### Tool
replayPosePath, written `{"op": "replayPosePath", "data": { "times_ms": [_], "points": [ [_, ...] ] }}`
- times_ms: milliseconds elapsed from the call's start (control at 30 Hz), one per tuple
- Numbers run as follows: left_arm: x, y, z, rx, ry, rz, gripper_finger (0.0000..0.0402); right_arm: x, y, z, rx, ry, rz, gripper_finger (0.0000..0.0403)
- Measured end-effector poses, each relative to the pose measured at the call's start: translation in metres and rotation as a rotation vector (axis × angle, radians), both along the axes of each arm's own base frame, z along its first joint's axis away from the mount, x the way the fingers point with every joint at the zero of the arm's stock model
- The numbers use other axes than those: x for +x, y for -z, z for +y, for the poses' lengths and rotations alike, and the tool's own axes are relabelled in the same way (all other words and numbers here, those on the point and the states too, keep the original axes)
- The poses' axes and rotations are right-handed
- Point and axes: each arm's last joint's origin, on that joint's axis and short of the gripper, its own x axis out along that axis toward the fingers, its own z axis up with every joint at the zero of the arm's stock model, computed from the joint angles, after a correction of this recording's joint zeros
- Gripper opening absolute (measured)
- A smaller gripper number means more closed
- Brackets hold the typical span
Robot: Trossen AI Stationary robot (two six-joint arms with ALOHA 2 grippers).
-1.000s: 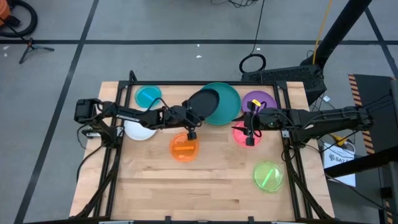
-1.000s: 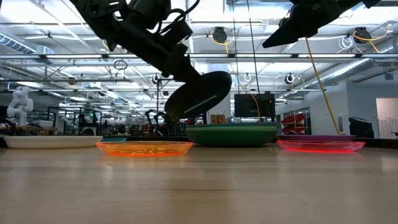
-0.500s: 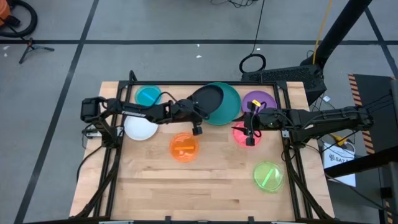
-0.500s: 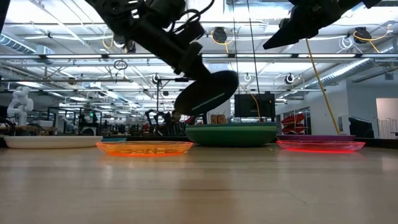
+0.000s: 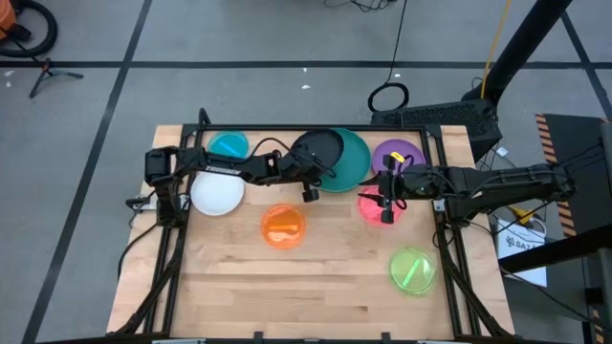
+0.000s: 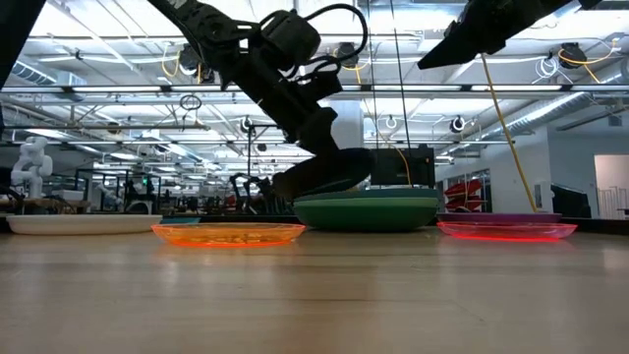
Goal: Stack plastic plates
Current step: Stack the black plate on top of the blue plate, then stack the purple plate on top of the black plate
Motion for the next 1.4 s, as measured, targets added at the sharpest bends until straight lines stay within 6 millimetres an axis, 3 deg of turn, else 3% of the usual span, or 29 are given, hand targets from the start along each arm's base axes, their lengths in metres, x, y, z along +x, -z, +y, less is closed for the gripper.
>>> {"op": "replayPosePath", "data": {
  "times_ms": [933, 1400],
  "points": [
    [0.0018, -0.0003, -0.0085, -0.067, 0.033, -0.024, 0.003, -0.0001, -0.0003, 0.0001, 0.001, 0.0, -0.003, 0.0121],
    [0.0014, 0.0002, -0.0085, -0.102, 0.011, -0.033, 0.0135, -0.0001, -0.0003, 0.0001, 0.001, 0.0, -0.003, 0.0121]
  ]
}}
